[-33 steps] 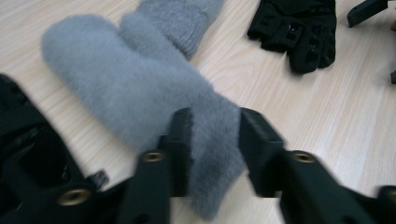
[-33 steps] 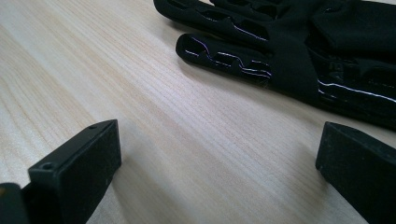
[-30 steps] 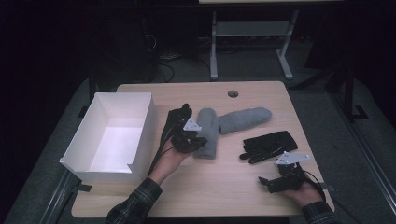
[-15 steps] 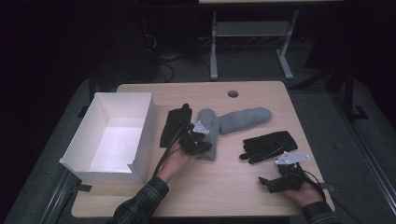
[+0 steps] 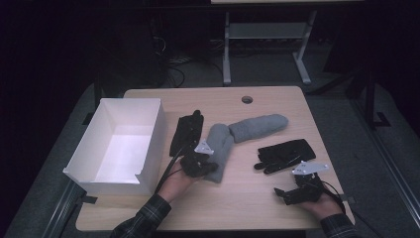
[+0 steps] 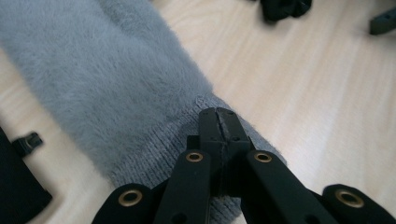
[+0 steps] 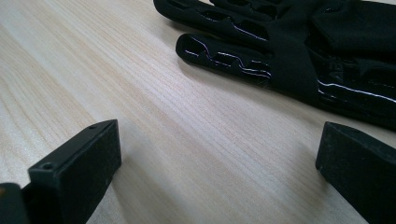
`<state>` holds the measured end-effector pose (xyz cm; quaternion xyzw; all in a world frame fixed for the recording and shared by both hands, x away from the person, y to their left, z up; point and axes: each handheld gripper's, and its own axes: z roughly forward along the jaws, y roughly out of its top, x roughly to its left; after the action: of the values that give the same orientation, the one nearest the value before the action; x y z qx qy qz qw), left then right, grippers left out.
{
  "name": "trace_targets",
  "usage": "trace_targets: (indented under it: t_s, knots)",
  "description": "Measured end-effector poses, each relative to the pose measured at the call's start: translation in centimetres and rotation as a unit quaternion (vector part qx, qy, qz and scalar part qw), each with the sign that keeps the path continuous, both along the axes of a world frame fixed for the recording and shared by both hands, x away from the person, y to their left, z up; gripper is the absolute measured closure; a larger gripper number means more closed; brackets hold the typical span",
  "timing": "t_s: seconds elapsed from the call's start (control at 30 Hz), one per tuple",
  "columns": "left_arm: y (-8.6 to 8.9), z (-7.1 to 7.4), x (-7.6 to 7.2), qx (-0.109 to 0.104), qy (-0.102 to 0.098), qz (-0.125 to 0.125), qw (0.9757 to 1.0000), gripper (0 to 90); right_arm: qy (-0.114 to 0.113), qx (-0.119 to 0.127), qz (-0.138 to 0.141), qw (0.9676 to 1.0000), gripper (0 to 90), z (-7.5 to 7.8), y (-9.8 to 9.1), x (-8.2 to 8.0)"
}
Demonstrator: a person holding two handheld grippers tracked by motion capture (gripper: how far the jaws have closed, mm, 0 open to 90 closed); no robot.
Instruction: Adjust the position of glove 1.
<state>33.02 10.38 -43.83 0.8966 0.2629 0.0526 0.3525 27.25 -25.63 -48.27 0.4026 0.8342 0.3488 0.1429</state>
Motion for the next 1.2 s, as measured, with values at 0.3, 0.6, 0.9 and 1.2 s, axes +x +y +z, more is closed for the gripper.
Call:
trace_targets:
  t_s: [0.3,0.6,0.9,1.2]
  knots:
    - [0.6,0.3,-2.8,0.005,0.011,-0.022,0.9997,89.4,0.000,0.000,0.000,1.0000,0.0,0.0,0.0,0.0]
    - [0.9,1.3,-3.3,-0.006,-0.005,-0.021,0.9998,80.2,0.000,0.000,0.000,1.0000,0.0,0.0,0.0,0.0]
    - [0.3,2.8,0.7,-0.004,-0.042,0.018,0.9989,88.6,-0.002,-0.001,-0.001,1.0000,0.0,0.0,0.0,0.0]
    - [-1.0,1.3,6.1,0.011,-0.044,0.060,0.9972,89.3,-0.002,-0.001,-0.001,1.0000,0.0,0.0,0.0,0.0]
